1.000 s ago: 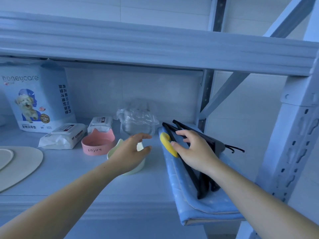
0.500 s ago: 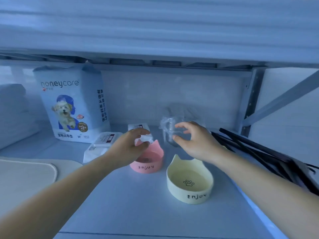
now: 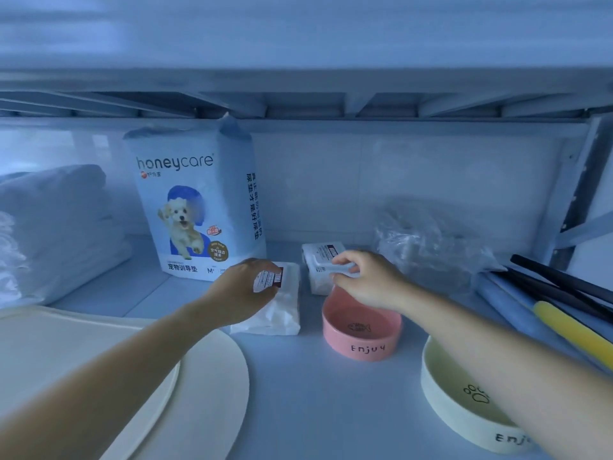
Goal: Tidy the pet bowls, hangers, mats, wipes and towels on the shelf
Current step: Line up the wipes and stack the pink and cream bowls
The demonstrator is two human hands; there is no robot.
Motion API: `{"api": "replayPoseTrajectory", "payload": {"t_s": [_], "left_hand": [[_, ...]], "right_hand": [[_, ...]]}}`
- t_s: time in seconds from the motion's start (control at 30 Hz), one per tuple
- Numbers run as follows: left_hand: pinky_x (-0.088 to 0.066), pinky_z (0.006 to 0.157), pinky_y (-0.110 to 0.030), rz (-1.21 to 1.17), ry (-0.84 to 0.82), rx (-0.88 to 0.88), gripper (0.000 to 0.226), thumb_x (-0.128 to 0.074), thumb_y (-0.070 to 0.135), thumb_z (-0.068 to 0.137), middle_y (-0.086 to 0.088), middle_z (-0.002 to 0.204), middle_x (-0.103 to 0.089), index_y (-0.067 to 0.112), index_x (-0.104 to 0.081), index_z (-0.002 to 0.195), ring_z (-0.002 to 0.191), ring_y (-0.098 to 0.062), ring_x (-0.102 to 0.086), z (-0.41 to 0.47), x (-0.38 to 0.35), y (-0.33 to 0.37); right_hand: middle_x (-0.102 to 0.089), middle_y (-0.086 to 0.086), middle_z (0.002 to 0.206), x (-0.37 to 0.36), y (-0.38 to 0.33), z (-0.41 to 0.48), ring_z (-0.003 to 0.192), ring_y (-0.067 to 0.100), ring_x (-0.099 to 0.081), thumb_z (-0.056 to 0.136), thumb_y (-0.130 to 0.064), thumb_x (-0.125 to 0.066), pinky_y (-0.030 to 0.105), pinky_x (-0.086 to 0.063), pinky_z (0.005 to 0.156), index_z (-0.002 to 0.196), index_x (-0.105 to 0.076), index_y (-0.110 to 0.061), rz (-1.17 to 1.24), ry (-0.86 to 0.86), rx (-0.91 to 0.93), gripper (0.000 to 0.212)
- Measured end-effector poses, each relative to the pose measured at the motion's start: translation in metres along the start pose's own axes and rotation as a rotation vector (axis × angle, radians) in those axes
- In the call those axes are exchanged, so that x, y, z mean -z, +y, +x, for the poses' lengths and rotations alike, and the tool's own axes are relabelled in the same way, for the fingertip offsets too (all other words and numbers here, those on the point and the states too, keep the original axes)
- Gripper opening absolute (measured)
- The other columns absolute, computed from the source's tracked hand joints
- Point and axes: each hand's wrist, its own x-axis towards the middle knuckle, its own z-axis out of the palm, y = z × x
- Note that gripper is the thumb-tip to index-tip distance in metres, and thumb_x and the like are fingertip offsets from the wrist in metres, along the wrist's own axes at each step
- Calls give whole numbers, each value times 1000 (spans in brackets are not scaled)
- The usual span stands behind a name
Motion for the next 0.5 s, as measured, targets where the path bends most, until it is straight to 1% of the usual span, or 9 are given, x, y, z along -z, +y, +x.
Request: {"api": "replayPoseTrajectory", "payload": {"t_s": [0.1, 0.23, 0.33, 0.43, 0.5], "left_hand": [[-31, 88, -19, 5, -14, 58, 36, -55, 26, 90, 4, 136, -48, 26, -52, 126, 121, -16, -46, -1, -2, -15], [-29, 91, -20, -20, -39, 146, 39, -54, 31, 91, 4, 140, -43, 27, -48, 129, 125, -14, -41, -7, -4, -32], [-34, 93, -24, -64, -52, 209, 39, -52, 37, 92, 3, 140, -43, 28, -47, 130, 125, -15, -43, -12, -6, -43], [-40, 89, -26, -152, -79, 242, 43, -52, 41, 91, 2, 140, -42, 31, -43, 132, 121, -15, -47, -15, -9, -52], [-44, 88, -28, -205, -113, 262, 51, -54, 40, 90, 2, 142, -40, 30, -37, 137, 117, -16, -52, -14, -10, -58]], "right_hand": [[-60, -8, 123, -11, -3, 13, 103, 12, -58, 88, -34, -58, 24, -43, 87, 119, -59, -25, 52, -88, 4, 32], [-56, -10, 127, -29, -13, 24, 107, 8, -56, 88, -38, -59, 21, -37, 87, 122, -56, -25, 42, -189, 65, 36], [-56, -6, 128, -42, -21, 28, 108, 11, -56, 88, -38, -60, 23, -41, 91, 126, -52, -24, 5, -253, 109, 41], [-56, -4, 126, -54, -25, 26, 107, 15, -55, 86, -42, -60, 32, -43, 95, 126, -49, -24, -47, -279, 113, 45], [-53, -4, 126, -58, -30, 23, 110, 16, -53, 86, -47, -58, 30, -41, 89, 128, -45, -22, -112, -307, 98, 51]]}}
